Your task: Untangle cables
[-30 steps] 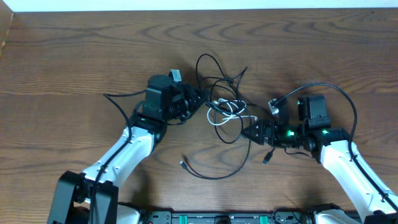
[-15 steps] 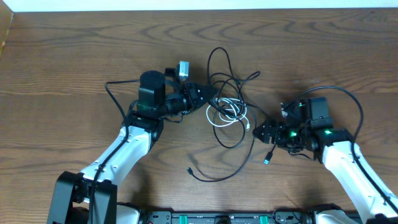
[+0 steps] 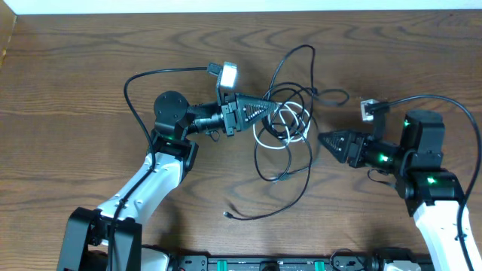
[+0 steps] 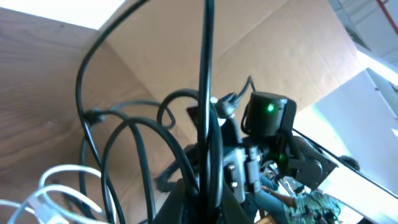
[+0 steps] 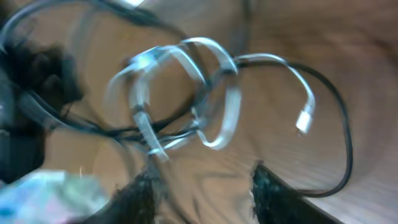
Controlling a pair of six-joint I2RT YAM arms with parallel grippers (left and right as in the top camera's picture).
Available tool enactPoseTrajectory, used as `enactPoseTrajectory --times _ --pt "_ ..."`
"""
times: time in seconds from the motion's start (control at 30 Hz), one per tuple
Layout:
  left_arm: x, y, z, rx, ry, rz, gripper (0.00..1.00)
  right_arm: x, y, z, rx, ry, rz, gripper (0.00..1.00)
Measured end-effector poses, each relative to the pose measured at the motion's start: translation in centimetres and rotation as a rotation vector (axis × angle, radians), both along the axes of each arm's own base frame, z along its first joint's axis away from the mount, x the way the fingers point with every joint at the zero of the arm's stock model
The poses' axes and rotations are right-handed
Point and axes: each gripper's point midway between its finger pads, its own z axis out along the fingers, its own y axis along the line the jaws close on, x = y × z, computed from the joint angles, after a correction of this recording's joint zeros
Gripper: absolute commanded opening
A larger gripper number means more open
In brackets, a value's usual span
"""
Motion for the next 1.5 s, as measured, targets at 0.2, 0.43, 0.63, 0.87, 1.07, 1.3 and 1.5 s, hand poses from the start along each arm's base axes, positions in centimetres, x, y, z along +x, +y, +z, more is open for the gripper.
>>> enactPoseTrajectory --times 0.2,0.43,0.63,0.87,1.07,1.3,1.5 --pt "-0.3 0.0 0.0 0.003 -0.003 -0.018 0.08 -0.9 1.5 0.7 0.022 -0.031 0.08 0.43" --pt "-1.1 -0.3 0.1 0.005 -0.018 -0.06 0.08 -0.7 3.6 2.1 0.035 -0.126 0.151 0.36" --pt "-3.5 -1.5 1.2 -0.012 -0.12 -0.156 0.08 -0.4 5.2 1.0 0.0 -0.098 0.146 0.26" --pt "-4.9 -2.1 1.4 -0.013 -0.152 -0.219 0.08 0.0 5.9 -0.8 -0.012 -0.01 0.123 0.25" --pt "-5.2 -2.4 1.3 -0.012 -0.152 -0.232 0.08 -0.4 6.5 -0.9 -0.007 0.004 0.14 0.24" --pt "-5.3 -2.4 1.3 -0.012 -0.153 -0.236 0.08 -0.8 6.8 -1.0 -0.01 0.01 0.153 0.29" --pt "-5.4 -2.4 1.3 -0.011 -0.152 -0.24 0.08 -0.6 5.2 -1.8 -0.056 0.001 0.137 0.39"
